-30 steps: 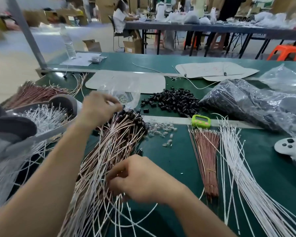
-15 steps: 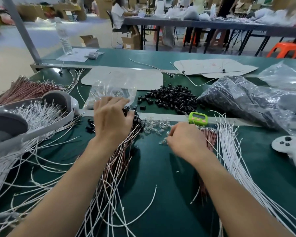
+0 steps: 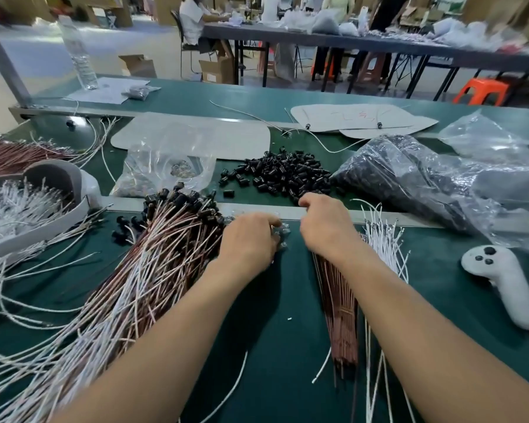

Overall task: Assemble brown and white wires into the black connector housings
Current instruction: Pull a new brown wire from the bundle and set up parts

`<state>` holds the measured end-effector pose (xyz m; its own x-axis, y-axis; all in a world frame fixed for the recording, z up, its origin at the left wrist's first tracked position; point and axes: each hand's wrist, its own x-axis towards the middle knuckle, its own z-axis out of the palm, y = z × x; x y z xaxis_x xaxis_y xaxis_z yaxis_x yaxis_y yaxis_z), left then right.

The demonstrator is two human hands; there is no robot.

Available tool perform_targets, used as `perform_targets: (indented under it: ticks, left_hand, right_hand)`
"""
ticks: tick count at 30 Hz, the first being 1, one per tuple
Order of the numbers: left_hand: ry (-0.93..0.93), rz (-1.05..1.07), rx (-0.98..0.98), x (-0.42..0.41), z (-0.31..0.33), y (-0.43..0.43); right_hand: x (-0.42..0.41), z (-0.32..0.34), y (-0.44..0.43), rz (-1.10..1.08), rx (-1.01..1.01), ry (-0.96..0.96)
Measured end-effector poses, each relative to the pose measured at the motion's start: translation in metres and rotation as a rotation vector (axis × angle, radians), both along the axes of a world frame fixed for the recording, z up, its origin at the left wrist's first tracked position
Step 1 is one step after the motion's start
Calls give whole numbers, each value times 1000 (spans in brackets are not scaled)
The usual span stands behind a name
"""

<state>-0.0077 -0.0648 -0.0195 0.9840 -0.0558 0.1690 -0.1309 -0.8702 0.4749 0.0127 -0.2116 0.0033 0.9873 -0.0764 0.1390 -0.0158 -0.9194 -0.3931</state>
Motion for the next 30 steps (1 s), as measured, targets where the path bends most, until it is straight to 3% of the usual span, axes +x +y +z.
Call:
perform_targets:
  ticks: [5, 8, 16, 23, 25, 27, 30]
  left_hand:
    - [-111, 24, -95, 2, -13, -4]
    - [-145, 9, -104, 2, -18, -4]
    - [-245, 0, -82, 0, -18, -4]
    - [-369, 90, -301, -8, -7, 1]
    - [-353, 124, -345, -9, 0, 3]
    - [-303, 166, -380, -9, 6, 6]
    - [-203, 173, -453, -8, 14, 14]
  right_hand:
    - [54, -3, 2, 65, -363, -10]
    - [75, -6, 6, 99, -479, 36]
    - [92, -4, 8, 53, -455, 28]
    - [83, -9, 0, 68, -459, -2]
    - [79, -6, -3, 108, -413, -43]
    - [70, 4, -3, 126, -234, -119]
    - [40, 20, 5, 127, 330, -120]
